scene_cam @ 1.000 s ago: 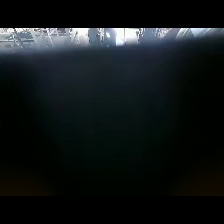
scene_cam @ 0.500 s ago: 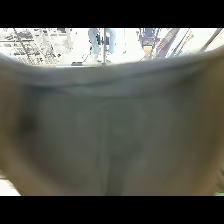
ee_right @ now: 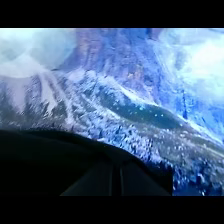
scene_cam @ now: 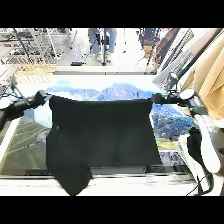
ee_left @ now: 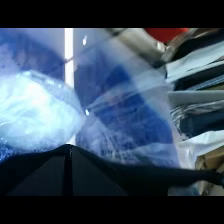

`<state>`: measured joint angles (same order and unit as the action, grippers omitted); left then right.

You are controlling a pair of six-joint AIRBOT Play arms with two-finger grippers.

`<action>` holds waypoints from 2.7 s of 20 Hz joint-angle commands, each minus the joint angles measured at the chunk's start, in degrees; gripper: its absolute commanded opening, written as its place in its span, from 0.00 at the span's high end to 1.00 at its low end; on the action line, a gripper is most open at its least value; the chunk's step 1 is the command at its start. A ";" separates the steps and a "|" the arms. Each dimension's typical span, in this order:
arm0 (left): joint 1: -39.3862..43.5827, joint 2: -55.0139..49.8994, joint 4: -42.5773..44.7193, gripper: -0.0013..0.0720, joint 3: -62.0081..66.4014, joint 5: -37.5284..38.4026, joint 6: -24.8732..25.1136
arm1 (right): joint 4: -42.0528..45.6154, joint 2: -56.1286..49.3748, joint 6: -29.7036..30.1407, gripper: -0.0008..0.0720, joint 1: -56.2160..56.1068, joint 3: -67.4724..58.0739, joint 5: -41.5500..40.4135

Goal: Fold the clothes and pants, and hang the long-sleeved shirts on hangers.

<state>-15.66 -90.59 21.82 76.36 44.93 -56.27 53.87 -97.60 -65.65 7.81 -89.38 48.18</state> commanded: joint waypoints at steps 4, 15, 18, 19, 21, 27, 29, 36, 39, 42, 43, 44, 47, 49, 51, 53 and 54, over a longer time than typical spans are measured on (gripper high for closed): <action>-4.20 -10.80 12.22 0.97 7.74 19.30 -10.19 | 0.61 -7.28 -1.44 0.96 -0.33 -5.97 13.53; -5.46 -8.35 37.79 0.44 4.28 43.78 -17.42 | 14.32 -6.95 -10.45 0.43 8.00 -1.38 38.58; -6.08 3.13 42.86 0.43 -10.38 38.16 -17.81 | 8.90 -0.24 -3.61 0.41 13.55 13.33 36.46; -6.19 6.86 42.84 0.40 -15.30 36.87 -17.09 | 7.32 1.46 -1.05 0.34 15.04 17.70 36.46; -6.19 13.05 42.91 0.30 -24.39 35.08 -16.24 | 5.20 3.06 2.16 0.35 17.14 23.12 37.22; -6.10 17.55 41.83 0.30 -36.94 29.24 -15.26 | 4.57 2.82 5.64 0.39 16.59 29.53 36.00; -5.35 17.55 39.98 0.30 -38.64 25.66 -14.86 | 3.30 2.78 7.58 0.45 15.15 30.95 34.42; 1.70 17.55 35.08 0.97 -40.52 16.55 -14.78 | -8.83 3.28 10.91 0.96 13.94 30.71 39.36; -0.28 18.45 32.00 0.97 -39.76 20.52 -10.12 | -8.83 5.97 10.88 0.96 13.94 30.71 41.00; -7.15 21.14 20.13 0.97 -34.03 31.08 -5.07 | -9.11 10.75 10.01 0.96 13.92 29.05 42.36; -9.60 21.51 15.23 0.97 -30.51 32.81 -4.79 | -9.35 11.93 8.81 0.96 13.92 27.41 41.92; -11.15 21.33 11.54 0.98 -26.91 32.79 -4.81 | -9.77 12.66 7.08 0.96 13.92 25.09 40.52; -11.78 17.38 4.22 0.98 -16.02 28.89 -5.05 | -9.99 11.89 0.87 0.96 13.51 17.57 29.88; -10.34 10.67 1.27 0.98 -9.42 24.57 -6.75 | -10.21 8.92 -0.96 0.96 11.98 12.35 23.58; -8.74 2.25 -3.32 0.98 -4.20 21.42 -7.65 | -10.12 3.52 -2.25 0.96 9.31 5.84 19.67; -7.08 -6.38 -8.90 0.98 0.24 18.86 -7.65 | -9.60 -3.48 -5.77 0.96 7.39 -1.40 15.04; -6.34 -10.08 -11.10 0.98 2.05 17.57 -7.67 | -9.51 -7.32 -7.98 0.96 7.13 -5.01 13.49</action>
<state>-23.77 -90.63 19.29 71.99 66.65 -63.44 43.86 -96.84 -67.99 16.91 -85.27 69.60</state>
